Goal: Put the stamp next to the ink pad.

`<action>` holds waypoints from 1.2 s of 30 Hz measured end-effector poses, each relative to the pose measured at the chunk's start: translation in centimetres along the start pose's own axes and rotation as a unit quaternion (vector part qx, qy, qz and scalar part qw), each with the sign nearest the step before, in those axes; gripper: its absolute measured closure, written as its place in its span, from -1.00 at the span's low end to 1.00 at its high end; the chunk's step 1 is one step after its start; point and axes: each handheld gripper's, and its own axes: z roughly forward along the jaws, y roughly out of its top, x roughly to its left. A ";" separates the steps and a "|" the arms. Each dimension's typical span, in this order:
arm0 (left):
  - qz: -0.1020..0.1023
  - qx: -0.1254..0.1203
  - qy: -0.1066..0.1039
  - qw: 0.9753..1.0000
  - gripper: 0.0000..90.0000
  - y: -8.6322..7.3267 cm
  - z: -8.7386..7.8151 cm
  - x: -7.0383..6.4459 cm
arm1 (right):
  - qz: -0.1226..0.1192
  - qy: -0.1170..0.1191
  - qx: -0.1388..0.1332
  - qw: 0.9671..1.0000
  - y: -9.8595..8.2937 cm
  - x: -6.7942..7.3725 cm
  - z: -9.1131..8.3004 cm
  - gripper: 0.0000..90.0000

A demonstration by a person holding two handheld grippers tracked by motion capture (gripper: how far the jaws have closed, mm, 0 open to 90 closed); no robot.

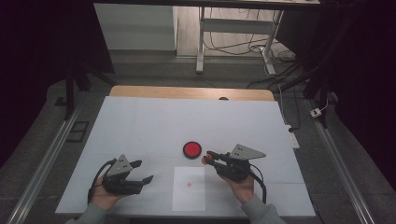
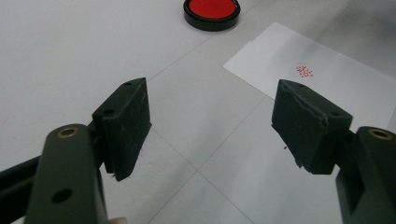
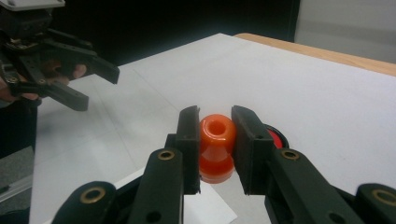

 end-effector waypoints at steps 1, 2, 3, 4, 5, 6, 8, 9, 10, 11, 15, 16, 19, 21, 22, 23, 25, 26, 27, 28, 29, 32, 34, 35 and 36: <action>0.000 -0.001 0.000 1.000 -0.37 0.0 0.0 0.0 | -0.001 -0.002 0.001 1.000 0.0 -0.1 0.0 0.61; 0.001 0.000 0.000 1.000 -0.37 0.0 0.0 0.1 | -0.003 -0.004 0.004 1.000 0.0 -0.1 0.1 0.61; 0.000 0.000 -0.001 1.000 -0.37 -0.1 0.0 0.1 | -0.004 -0.007 0.007 1.000 0.1 -0.2 0.2 0.61; 0.000 0.001 -0.001 1.000 -0.37 -0.1 0.0 0.2 | -0.006 -0.010 0.009 1.000 0.1 -0.3 0.3 0.61; -0.001 0.002 -0.001 1.000 -0.37 -0.1 0.0 0.2 | -0.007 -0.013 0.010 1.000 0.2 -0.4 0.3 0.61; -0.002 0.003 0.000 1.000 -0.37 -0.2 0.1 0.3 | -0.007 -0.016 0.011 1.000 0.2 -0.6 0.4 0.61; -0.004 0.004 0.000 1.000 -0.37 -0.2 0.1 0.3 | -0.006 -0.024 0.013 1.000 0.4 -1.0 0.6 0.61; -0.005 0.005 -0.001 1.000 -0.37 -0.2 0.2 0.4 | -0.007 -0.029 0.014 0.999 0.5 -1.2 0.7 0.61; -0.005 0.005 -0.001 1.000 -0.37 -0.2 0.2 0.4 | -0.007 -0.034 0.015 0.999 0.6 -1.4 0.8 0.61; -0.006 0.006 -0.001 1.000 -0.37 -0.3 0.3 0.3 | -0.007 -0.039 0.017 0.999 0.6 -1.7 0.8 0.61; -0.005 0.010 0.000 1.000 -0.37 -0.3 0.4 0.3 | -0.002 -0.059 0.025 0.998 0.8 -2.9 1.2 0.61; -0.005 0.011 0.000 1.000 -0.37 -0.3 0.4 0.3 | 0.001 -0.064 0.028 0.998 0.7 -3.2 1.4 0.61; -0.005 0.013 -0.001 1.000 -0.37 -0.4 0.5 0.4 | 0.010 -0.073 0.037 0.997 0.5 -4.2 1.9 0.61; -0.006 0.014 0.000 1.000 -0.37 -0.4 0.5 0.5 | 0.015 -0.076 0.046 0.996 0.3 -4.7 2.4 0.61; -0.008 0.014 0.001 1.000 -0.37 -0.5 0.6 0.5 | 0.019 -0.077 0.046 0.996 0.1 -4.9 2.7 0.61; -0.009 0.014 0.001 1.000 -0.37 -0.5 0.6 0.5 | 0.020 -0.078 0.051 0.995 0.0 -5.2 3.1 0.61; -0.009 0.014 0.001 1.000 -0.37 -0.5 0.6 0.6 | 0.029 -0.083 0.056 0.995 -0.3 -5.8 4.0 0.61; -0.009 0.014 0.000 1.000 -0.37 -0.5 0.6 0.5 | 0.035 -0.085 0.060 0.994 -0.4 -6.1 4.4 0.61; -0.008 0.014 0.000 1.000 -0.37 -0.5 0.6 0.5 | 0.039 -0.087 0.069 0.993 -0.6 -6.4 4.9 0.61; -0.008 0.014 0.001 1.000 -0.37 -0.5 0.6 0.5 | 0.039 -0.091 0.078 0.992 -0.6 -6.6 5.4 0.60; -0.009 0.014 0.001 1.000 -0.37 -0.5 0.6 0.5 | 0.037 -0.095 0.083 0.991 -0.7 -6.8 5.7 0.60; -0.010 0.015 0.001 1.000 -0.37 -0.6 0.6 0.7 | 0.032 -0.104 0.090 0.990 -0.8 -7.3 6.4 0.60; -0.010 0.016 0.001 1.000 -0.37 -0.6 0.6 0.7 | 0.025 -0.109 0.096 0.989 -0.9 -7.4 6.8 0.60; -0.010 0.016 0.002 1.000 -0.37 -0.6 0.6 0.6 | 0.024 -0.111 0.100 0.989 -1.0 -7.4 7.0 0.60; -0.010 0.016 0.002 1.000 -0.37 -0.6 0.6 0.6 | 0.021 -0.113 0.105 0.988 -1.1 -7.5 7.2 0.60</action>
